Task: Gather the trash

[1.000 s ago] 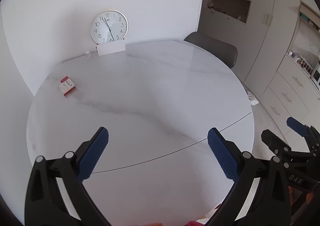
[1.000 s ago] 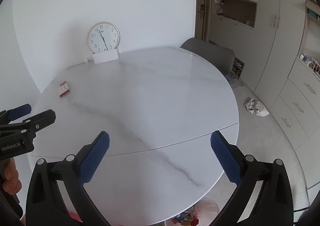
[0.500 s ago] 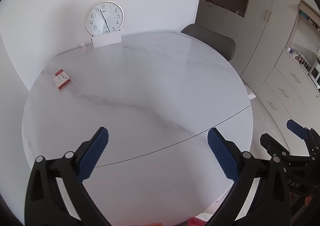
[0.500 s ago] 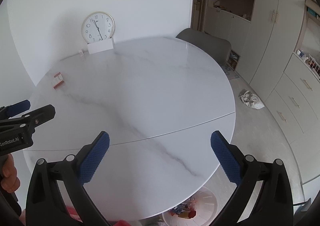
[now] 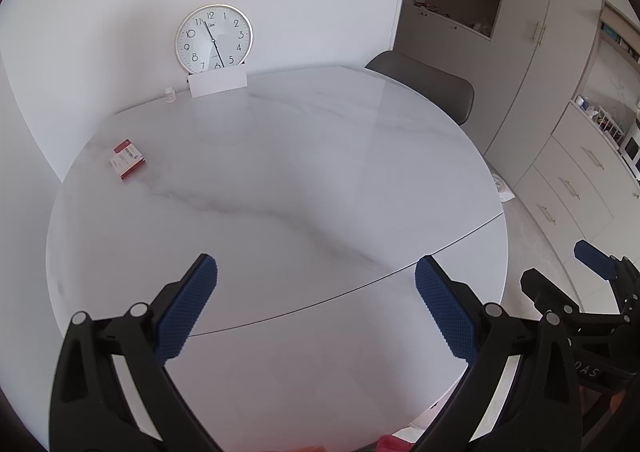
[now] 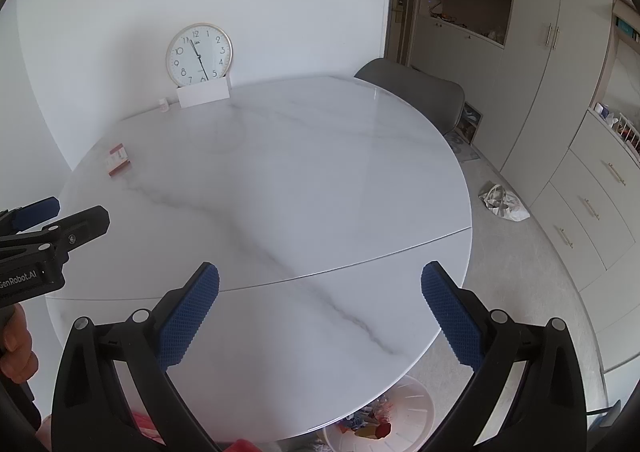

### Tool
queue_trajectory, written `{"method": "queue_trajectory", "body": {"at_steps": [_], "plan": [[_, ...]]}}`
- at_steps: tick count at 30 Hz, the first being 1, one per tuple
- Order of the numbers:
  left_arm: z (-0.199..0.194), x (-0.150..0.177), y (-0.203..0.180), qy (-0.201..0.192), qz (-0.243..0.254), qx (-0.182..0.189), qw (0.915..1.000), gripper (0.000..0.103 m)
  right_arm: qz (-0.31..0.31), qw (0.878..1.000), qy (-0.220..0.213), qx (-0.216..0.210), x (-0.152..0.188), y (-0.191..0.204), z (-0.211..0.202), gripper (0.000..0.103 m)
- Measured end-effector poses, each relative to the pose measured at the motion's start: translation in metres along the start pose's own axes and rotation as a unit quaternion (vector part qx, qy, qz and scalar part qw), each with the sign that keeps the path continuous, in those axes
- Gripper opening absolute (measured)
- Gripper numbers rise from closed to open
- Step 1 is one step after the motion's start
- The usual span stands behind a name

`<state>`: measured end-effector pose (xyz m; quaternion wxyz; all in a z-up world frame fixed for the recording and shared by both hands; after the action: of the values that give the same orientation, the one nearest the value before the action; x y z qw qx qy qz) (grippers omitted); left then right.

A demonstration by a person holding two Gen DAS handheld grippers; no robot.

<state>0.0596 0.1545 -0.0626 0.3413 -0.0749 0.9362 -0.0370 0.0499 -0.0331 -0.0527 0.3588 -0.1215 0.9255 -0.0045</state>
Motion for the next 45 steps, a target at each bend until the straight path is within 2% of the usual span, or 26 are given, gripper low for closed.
{"method": "queue_trajectory", "body": {"at_steps": [45], "plan": [[-0.0027, 0.0046, 0.0031, 0.002, -0.002, -0.006, 1.0000, 0.095, -0.003, 1.000, 0.008, 0.001, 0.0012, 0.0062, 0.0040, 0.100]]}}
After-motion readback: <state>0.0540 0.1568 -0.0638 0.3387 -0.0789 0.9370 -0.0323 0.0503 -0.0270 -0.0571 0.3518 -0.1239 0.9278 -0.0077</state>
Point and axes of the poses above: each gripper's, at about its wrist camera, not at the fingertips, and z roughly the way its jaws point, y to its left, x to its underside, the point moved 3 cm from there along z, roughly the way its jaws point, and after that the axes turned 5 degrees about -z, right-handed, at the moved point
